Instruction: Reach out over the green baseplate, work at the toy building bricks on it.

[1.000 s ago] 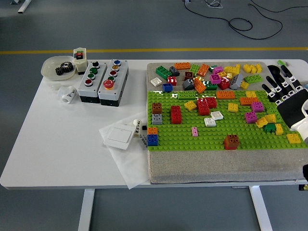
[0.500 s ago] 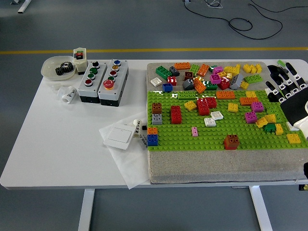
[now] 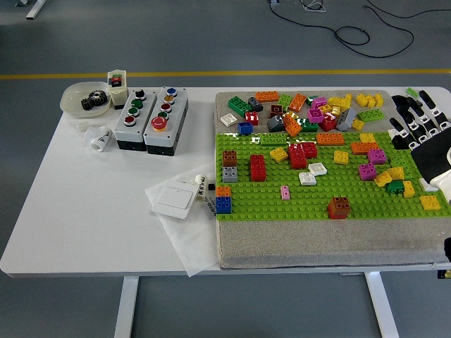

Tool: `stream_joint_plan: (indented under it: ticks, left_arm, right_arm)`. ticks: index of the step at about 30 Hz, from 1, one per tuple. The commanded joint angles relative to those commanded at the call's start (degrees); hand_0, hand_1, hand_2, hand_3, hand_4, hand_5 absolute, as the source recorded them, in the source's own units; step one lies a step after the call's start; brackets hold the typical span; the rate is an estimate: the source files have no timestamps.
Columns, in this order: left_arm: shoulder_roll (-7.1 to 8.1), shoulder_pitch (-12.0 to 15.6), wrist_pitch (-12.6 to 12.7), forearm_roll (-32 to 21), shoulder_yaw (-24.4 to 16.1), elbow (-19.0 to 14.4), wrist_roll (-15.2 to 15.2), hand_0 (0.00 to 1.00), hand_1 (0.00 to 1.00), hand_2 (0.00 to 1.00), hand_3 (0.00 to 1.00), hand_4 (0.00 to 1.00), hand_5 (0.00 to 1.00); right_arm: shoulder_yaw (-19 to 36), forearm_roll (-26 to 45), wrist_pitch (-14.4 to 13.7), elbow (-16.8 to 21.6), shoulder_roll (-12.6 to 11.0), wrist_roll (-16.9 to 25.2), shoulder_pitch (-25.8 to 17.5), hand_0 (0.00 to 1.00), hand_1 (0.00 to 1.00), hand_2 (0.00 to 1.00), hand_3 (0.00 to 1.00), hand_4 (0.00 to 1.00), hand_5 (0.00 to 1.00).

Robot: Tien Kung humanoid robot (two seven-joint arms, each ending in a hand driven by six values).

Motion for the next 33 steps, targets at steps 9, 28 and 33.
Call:
stream_joint_plan:
  ticks: [9, 28, 33]
  left_arm:
    - [0.03, 0.2, 0.0, 0.0, 0.2, 0.0, 0.1, 0.765, 0.809, 0.859, 0.771, 0.793, 0.700]
    - [0.04, 0.7, -0.1, 0.5, 0.1, 0.0, 0.1, 0.765, 0.809, 0.861, 0.774, 0.793, 0.703]
    - [0.05, 0.6, -0.1, 0.2, 0.3, 0.0, 0.0, 0.765, 0.809, 0.861, 0.774, 0.793, 0.703]
  right_arm:
    - [-0.2, 0.1, -0.1, 0.1, 0.0, 0.1, -0.1, 0.881, 0.811, 0.852, 0.866, 0.998, 0.976]
    - [-0.9, 0.6, -0.8, 0.1, -0.1, 0.5, -0.5, 0.877, 0.806, 0.848, 0.863, 0.998, 0.970]
    - [-0.8, 0.6, -0.8, 0.1, -0.1, 0.5, -0.5, 0.877, 0.806, 0.848, 0.863, 0.998, 0.970]
